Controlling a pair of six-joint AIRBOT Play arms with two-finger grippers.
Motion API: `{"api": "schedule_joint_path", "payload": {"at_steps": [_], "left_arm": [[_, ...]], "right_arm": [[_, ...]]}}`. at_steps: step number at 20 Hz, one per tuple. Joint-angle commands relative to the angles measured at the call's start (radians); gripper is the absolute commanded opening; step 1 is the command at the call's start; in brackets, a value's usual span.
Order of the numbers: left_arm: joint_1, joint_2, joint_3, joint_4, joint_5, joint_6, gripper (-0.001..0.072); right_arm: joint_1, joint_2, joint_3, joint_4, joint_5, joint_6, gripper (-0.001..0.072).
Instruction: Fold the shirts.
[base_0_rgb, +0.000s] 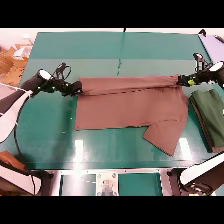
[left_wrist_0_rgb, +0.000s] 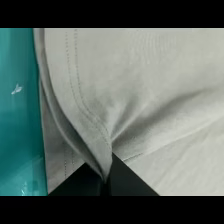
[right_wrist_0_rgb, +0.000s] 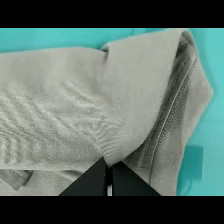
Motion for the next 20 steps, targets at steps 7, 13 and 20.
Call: {"api": "schedule_joint_path", "payload": {"at_steps": [7,13,20], "left_arm": [[0.005,0.002,0.044,0.011,-0.094,-0.062,0.0619],[0.116,0.005,0.229,0.012,-0.515,-0.168,0.0618],[0.146,0.171,-0.009,0.064,-0.605,-0.171,0.0616]], "right_arm": [[-0.002,-0.006,0.020,-0.032,0.037,0.034,0.0227],[-0.071,0.094,0.028,-0.037,0.172,0.116,0.0214],[-0.230,0.352,-0.354,0.020,0.187,0.126,0.0155]]}}
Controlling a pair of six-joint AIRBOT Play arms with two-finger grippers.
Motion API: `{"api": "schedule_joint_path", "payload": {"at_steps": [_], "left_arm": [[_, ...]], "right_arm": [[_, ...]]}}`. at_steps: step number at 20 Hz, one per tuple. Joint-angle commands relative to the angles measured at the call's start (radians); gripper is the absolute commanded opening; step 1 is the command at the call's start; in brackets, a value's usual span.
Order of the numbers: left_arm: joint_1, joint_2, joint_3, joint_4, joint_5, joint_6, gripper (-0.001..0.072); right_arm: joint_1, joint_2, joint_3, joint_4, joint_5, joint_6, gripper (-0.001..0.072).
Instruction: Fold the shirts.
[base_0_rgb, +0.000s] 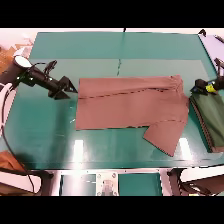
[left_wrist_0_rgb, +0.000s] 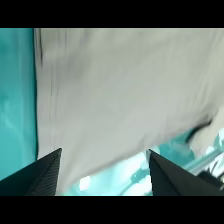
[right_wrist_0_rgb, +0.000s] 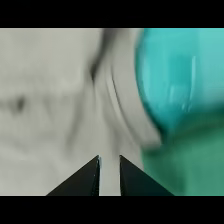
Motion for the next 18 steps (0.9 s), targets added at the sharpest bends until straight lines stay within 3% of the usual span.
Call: {"api": "schedule_joint_path", "payload": {"at_steps": [1,6,9,13,16,18], "left_arm": [[0.008,0.129,-0.189,0.018,-0.033,-0.005,0.0616],[-0.004,0.492,-0.656,-0.047,0.188,-0.039,0.0617],[-0.132,0.662,-0.878,-0.044,0.381,-0.133,0.0617],[-0.378,0.687,-1.013,-0.044,0.723,-0.336,0.0618],[-0.502,0.681,-1.041,-0.040,1.030,-0.433,0.0617],[-0.515,0.626,-1.043,-0.042,1.094,-0.501,0.0617]], "right_arm": [[-0.092,0.163,-0.230,0.031,-0.033,0.007,0.0155],[-0.199,0.439,-0.578,0.152,-0.257,0.019,0.0156],[-0.198,0.503,-0.700,0.249,-0.321,0.019,0.0156],[-0.193,0.503,-0.758,0.322,-0.374,0.019,0.0156],[-0.193,0.503,-0.758,0.347,-0.391,0.019,0.0156],[-0.193,0.503,-0.758,0.380,-0.399,0.019,0.0156]]}}
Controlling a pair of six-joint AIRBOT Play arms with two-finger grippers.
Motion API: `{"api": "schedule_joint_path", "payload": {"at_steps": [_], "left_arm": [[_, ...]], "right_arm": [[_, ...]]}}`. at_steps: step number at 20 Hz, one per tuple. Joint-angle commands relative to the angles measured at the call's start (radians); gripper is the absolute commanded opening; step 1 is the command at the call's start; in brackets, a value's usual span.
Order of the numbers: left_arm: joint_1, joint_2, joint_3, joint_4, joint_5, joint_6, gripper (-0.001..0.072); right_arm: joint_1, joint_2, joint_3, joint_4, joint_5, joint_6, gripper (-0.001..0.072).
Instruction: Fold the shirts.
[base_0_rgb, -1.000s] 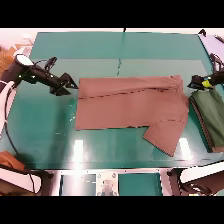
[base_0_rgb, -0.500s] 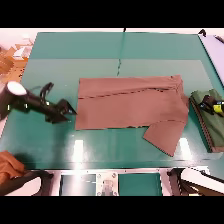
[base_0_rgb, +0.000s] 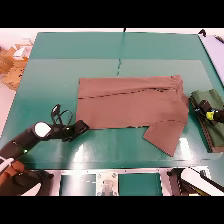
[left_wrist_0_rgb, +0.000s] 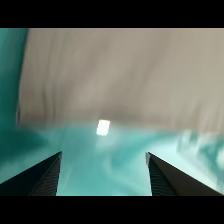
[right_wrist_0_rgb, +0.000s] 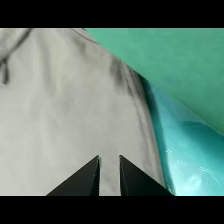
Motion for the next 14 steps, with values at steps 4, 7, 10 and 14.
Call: {"api": "schedule_joint_path", "payload": {"at_steps": [4,7,10,14], "left_arm": [[-0.070,-0.120,-0.029,-0.083,0.291,-0.148,0.0616],[-0.070,-0.120,-0.009,-0.082,0.362,-0.129,0.0289],[-0.070,-0.120,0.011,-0.081,0.377,-0.060,0.0023],[-0.070,-0.120,0.013,-0.089,0.363,-0.040,0.0022]], "right_arm": [[-0.001,0.002,-0.012,0.069,-0.039,0.001,0.0157],[-0.001,-0.008,-0.012,0.072,-0.040,0.001,0.0159],[-0.001,-0.011,-0.012,0.074,-0.025,0.001,0.0302],[-0.024,-0.009,-0.011,0.065,0.055,0.001,0.0375]]}}
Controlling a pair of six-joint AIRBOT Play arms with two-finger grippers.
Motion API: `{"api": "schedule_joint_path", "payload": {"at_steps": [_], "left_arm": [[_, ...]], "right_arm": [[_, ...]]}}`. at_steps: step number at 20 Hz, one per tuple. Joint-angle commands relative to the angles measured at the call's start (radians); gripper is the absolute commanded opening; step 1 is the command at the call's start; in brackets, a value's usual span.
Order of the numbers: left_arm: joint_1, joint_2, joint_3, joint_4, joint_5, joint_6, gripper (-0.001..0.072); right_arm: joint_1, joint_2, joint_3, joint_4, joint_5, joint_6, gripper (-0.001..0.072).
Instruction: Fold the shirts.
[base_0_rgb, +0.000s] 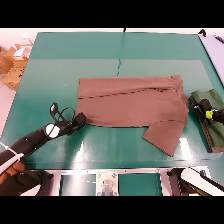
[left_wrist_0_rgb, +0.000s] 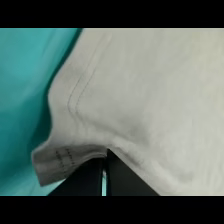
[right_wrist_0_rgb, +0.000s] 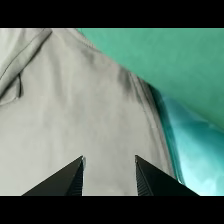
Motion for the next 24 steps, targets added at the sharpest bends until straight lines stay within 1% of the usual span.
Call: {"api": "schedule_joint_path", "payload": {"at_steps": [1,3,4,8,9,11,12,13,14,16,17,20,22,24], "left_arm": [[-0.001,0.000,0.006,-0.026,0.003,0.024,0.0022],[0.002,0.001,0.006,-0.019,-0.039,0.038,0.0022],[0.015,0.009,0.006,-0.014,-0.076,0.068,0.0021],[0.190,0.032,0.008,0.011,-0.245,0.194,0.0021],[0.225,0.032,0.008,0.010,-0.265,0.226,0.0021],[0.243,0.032,0.008,-0.007,-0.260,0.269,0.0022],[0.243,0.032,0.008,-0.013,-0.259,0.290,0.0022],[0.243,0.032,0.008,-0.013,-0.256,0.298,0.0022],[0.243,0.032,0.008,-0.014,-0.254,0.299,0.0022],[0.243,0.032,0.008,-0.022,-0.256,0.307,0.0022],[0.243,0.032,0.008,-0.025,-0.256,0.307,0.0022],[0.243,0.032,0.008,-0.026,-0.256,0.306,0.0022],[0.243,0.032,0.008,-0.026,-0.255,0.306,0.0022],[0.243,0.032,0.008,-0.026,-0.254,0.306,0.0022]], "right_arm": [[-0.029,0.000,0.000,-0.005,0.086,0.000,0.0374],[-0.061,0.000,0.000,-0.005,0.144,0.000,0.0373],[-0.074,0.000,0.000,-0.005,0.166,0.000,0.0373],[-0.082,0.000,0.000,-0.040,0.251,0.000,0.0374],[-0.082,0.000,0.000,-0.047,0.277,0.001,0.0374],[-0.081,0.000,-0.010,-0.075,0.323,0.028,0.0375],[-0.081,0.000,-0.019,-0.112,0.346,0.063,0.0377],[-0.081,0.000,-0.023,-0.164,0.375,0.092,0.0396],[-0.081,0.000,-0.023,-0.246,0.412,0.130,0.0435],[-0.081,0.000,-0.025,-0.383,0.483,0.188,0.0435],[-0.081,0.000,-0.035,-0.399,0.502,0.187,0.0435],[-0.079,0.000,-0.133,-0.364,0.501,0.187,0.0435],[-0.079,0.000,-0.214,-0.321,0.448,0.180,0.0435],[-0.079,-0.001,-0.290,-0.225,0.378,0.135,0.0435]]}}
